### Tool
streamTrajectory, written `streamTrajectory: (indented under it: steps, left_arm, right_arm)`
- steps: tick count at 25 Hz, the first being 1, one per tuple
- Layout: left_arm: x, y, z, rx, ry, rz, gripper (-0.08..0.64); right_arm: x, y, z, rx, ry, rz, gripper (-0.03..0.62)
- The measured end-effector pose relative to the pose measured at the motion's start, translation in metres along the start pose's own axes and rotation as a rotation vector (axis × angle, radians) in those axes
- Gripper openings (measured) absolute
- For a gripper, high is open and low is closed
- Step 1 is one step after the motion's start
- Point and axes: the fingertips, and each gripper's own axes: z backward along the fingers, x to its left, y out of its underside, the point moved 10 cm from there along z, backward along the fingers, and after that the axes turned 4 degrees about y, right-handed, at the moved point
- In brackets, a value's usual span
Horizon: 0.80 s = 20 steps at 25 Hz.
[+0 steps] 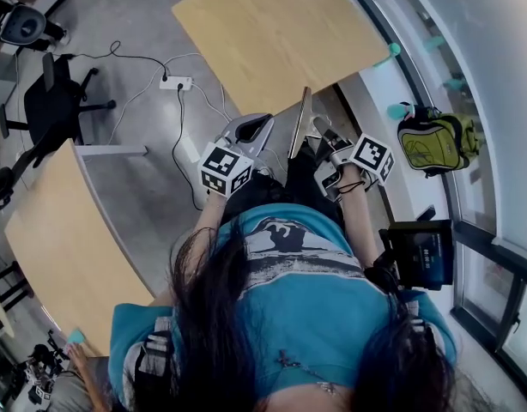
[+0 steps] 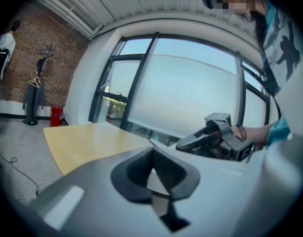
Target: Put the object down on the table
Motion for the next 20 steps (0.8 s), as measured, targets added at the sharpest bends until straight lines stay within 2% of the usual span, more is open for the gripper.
streamTrajectory:
  steps: [5,11,20]
  left_arm:
    - [0.007,-0.003,-0.007,-0.008,-0.031,-0.012,0.002]
    - [0.047,-0.02,-0.049,0.01,-0.089,0.017,0.002]
    - [0.073,-0.042,-0.117,0.003,-0.147,0.033,0.002]
  right_arm:
    - [-0.001,-0.014,-0.014,0.018,-0.022,0.011,0.087]
    - [0.005,-0.071,-0.064,0.084,-0.02,0.018,0.087]
    - [0.011,-0.152,-0.119,0.18,-0.033,0.063,0.088]
